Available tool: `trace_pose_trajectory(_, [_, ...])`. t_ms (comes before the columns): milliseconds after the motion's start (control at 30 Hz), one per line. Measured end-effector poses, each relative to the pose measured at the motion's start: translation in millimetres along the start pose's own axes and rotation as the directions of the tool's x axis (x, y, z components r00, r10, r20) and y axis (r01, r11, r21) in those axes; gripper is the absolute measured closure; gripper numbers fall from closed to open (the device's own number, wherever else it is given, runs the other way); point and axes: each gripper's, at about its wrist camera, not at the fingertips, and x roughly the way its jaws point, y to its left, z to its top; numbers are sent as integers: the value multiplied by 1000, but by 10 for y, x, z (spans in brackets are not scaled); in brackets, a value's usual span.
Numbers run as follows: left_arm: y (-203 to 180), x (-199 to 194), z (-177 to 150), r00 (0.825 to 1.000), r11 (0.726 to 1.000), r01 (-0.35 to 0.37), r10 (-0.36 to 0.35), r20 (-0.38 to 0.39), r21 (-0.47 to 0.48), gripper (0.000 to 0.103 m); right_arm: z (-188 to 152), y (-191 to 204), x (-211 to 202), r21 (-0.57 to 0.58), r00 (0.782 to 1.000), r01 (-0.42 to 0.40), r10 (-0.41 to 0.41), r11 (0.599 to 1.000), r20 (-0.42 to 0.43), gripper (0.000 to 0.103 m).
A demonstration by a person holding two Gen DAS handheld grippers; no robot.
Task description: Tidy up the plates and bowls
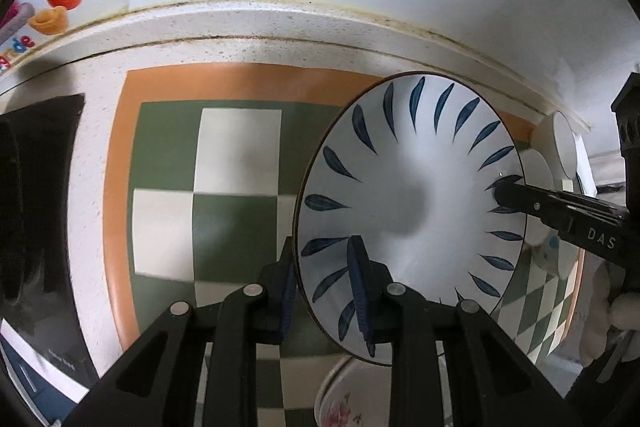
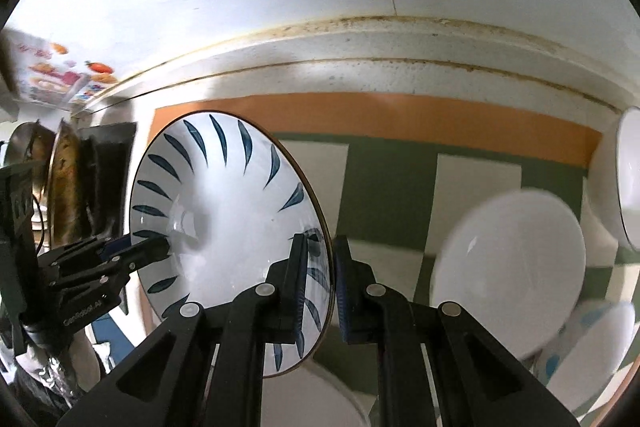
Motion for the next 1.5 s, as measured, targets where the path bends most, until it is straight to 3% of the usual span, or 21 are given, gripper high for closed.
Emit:
trace_pose_trajectory(433, [-229, -213, -876, 1000, 997, -8, 8, -3, 77, 81, -1127, 63, -372, 14, 999, -23, 22, 1000, 28, 88])
trace_pose_trajectory(800, [-369, 81, -1433, 996, 991, 6, 7, -91, 135, 81, -1978, -158, -225, 88, 1000, -22, 23, 996, -5, 88])
trace_pose_trajectory(1133, [-465, 335, -1558, 992, 986, -25, 45, -120, 165, 81, -2243, -333, 82, 138, 999, -3, 9, 990, -44, 88])
trace_pose_trajectory(1500, [-459, 460, -1503, 990, 990, -41, 58, -127, 137, 80, -2204, -292, 275, 137, 998, -2, 11, 991, -66, 88])
